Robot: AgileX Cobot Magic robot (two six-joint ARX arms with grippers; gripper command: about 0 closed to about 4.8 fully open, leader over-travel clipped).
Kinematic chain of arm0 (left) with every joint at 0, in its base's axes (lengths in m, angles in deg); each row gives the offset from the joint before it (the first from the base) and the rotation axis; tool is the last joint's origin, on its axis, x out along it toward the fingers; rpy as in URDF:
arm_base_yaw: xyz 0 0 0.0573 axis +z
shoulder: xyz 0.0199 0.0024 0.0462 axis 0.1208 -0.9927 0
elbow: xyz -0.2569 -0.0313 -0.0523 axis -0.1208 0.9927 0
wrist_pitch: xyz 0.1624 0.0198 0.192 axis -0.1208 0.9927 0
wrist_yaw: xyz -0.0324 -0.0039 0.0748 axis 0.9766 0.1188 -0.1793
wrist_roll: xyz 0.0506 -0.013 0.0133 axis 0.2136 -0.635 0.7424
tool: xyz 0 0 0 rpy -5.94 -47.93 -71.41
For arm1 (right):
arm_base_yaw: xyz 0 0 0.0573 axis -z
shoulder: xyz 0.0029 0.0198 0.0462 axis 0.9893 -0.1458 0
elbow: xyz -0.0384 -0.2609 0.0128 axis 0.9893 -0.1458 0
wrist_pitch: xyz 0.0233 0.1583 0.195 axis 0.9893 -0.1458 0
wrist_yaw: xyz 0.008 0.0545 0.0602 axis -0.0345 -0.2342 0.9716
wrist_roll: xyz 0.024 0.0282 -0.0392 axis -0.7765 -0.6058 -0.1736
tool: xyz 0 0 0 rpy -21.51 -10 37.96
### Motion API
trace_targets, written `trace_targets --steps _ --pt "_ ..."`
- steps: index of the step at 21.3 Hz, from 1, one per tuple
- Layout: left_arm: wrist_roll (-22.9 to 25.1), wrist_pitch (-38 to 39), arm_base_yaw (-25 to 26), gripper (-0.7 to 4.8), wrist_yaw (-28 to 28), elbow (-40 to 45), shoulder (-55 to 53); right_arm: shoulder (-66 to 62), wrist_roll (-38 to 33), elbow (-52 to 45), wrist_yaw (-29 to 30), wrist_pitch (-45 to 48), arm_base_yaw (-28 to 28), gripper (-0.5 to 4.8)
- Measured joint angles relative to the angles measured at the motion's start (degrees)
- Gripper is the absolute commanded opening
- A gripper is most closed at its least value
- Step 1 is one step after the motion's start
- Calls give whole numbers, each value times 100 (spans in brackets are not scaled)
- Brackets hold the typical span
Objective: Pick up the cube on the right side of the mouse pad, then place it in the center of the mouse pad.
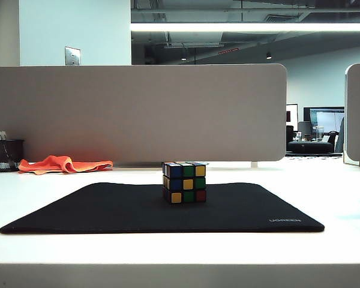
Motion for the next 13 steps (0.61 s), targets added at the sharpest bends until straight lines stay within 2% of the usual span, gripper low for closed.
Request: trace_targets --steps 4,7,10,13 --pt "-81 46 -2 -6 -15 577 1047 1325 369 -1128 -133 144 2 0" --pt "-365 -247 -2 -6 -160 1086 1676 2210 396 -1707 -133 214 0 0" --pt "-393 -339 -2 -6 -201 1539 2020 2997 398 -2363 52 267 2 19" --pt "-485 -66 0 -6 -258 1707 2026 3418 376 -2575 -7 22 0 21"
